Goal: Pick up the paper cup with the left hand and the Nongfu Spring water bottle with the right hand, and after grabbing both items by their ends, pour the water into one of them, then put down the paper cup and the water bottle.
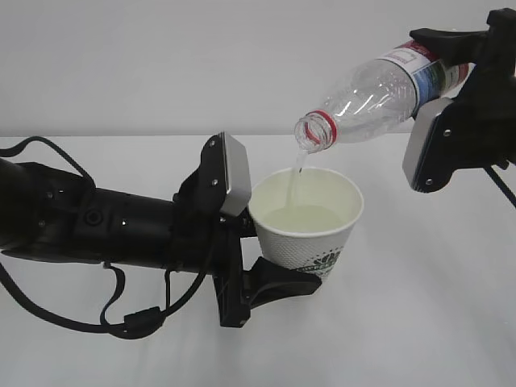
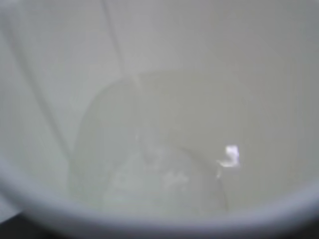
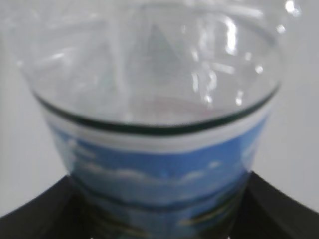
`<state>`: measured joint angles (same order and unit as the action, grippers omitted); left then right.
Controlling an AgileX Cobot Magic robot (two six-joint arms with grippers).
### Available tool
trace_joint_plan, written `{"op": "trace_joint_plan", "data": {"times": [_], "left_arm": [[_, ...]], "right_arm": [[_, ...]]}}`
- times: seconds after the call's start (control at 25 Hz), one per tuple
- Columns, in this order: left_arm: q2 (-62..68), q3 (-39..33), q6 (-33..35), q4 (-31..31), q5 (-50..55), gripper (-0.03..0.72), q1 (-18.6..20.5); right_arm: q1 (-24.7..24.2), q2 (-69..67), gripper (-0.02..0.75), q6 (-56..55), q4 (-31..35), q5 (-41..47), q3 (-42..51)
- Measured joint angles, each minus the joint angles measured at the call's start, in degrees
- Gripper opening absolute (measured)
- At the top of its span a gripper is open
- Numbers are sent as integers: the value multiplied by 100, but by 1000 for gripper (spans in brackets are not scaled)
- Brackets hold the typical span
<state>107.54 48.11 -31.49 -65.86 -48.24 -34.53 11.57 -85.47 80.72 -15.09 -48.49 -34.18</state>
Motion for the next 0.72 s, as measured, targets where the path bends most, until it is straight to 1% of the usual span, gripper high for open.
{"op": "trace_joint_plan", "data": {"times": [0.72], "left_arm": [[0,0,0,32,0,516,0]], "right_arm": [[0,0,514,22,0,0,0]]}}
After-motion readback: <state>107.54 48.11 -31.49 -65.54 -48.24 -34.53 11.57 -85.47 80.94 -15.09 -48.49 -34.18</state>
